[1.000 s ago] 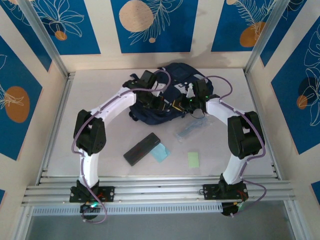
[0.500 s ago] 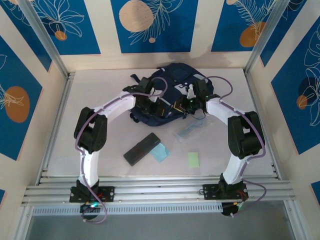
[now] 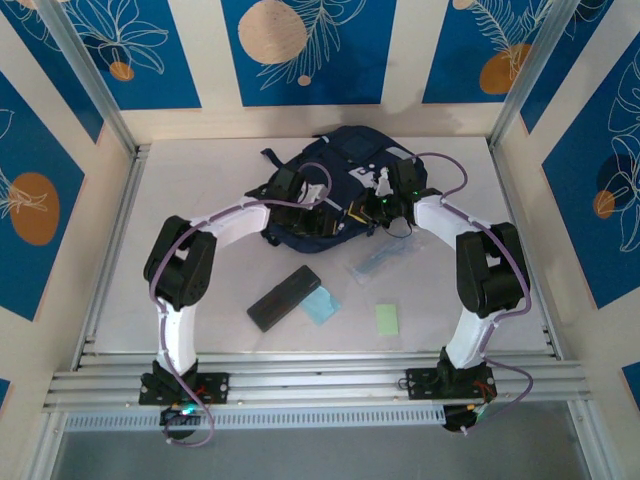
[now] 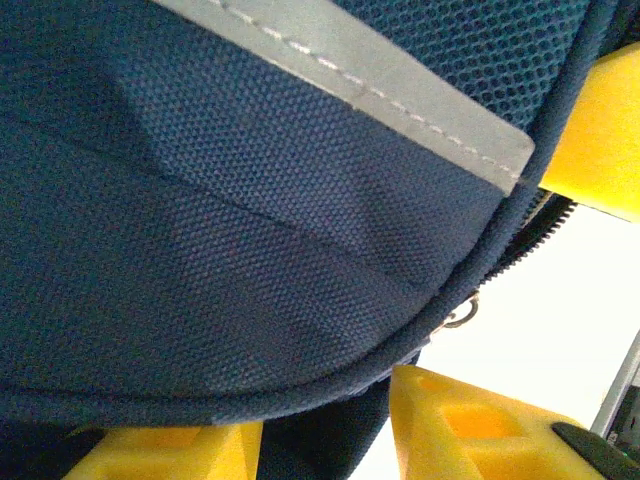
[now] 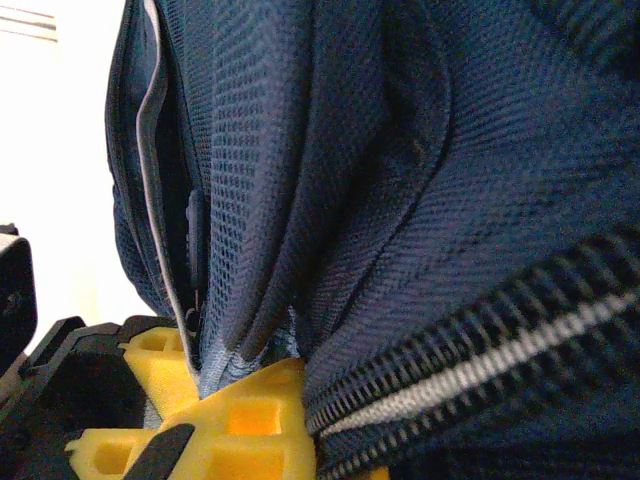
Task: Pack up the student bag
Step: Unzip the student bag at the top-center of the table.
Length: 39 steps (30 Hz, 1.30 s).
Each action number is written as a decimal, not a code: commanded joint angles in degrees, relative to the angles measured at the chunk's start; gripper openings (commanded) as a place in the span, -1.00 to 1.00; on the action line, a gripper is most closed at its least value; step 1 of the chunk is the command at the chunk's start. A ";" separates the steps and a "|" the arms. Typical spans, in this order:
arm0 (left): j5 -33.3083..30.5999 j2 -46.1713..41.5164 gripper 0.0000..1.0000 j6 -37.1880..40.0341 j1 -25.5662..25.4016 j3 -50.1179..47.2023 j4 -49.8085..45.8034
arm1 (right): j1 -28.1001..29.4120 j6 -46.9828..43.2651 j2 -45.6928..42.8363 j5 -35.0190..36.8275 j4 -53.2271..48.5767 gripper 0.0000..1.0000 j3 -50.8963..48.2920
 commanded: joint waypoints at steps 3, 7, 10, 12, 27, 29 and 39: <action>3.53 -1.49 -0.25 -1.13 -1.32 -0.39 9.64 | 0.92 0.43 -1.30 -5.55 4.04 -1.00 0.36; 4.48 -0.27 -0.30 -0.18 -2.56 1.30 9.44 | 0.91 0.84 -0.77 -6.02 4.48 -1.00 0.19; 5.65 -0.15 -0.33 0.62 -3.40 1.58 9.27 | 0.91 0.96 -0.45 -6.09 4.58 -1.00 0.25; 5.80 -0.87 -0.34 0.88 -3.76 1.27 9.31 | 0.70 0.95 -0.50 -5.91 4.40 -1.00 0.26; 1.38 0.47 -0.30 4.97 -5.22 3.05 3.04 | 0.56 1.79 -0.63 -6.28 5.62 -1.00 -0.30; -0.18 1.83 -0.30 6.34 -5.71 4.08 0.39 | 0.53 2.17 -0.69 -6.51 6.13 -1.00 -0.28; -16.43 2.36 -0.26 4.43 -5.84 4.07 -1.42 | 0.60 2.80 -1.12 -6.78 7.06 -1.00 -0.24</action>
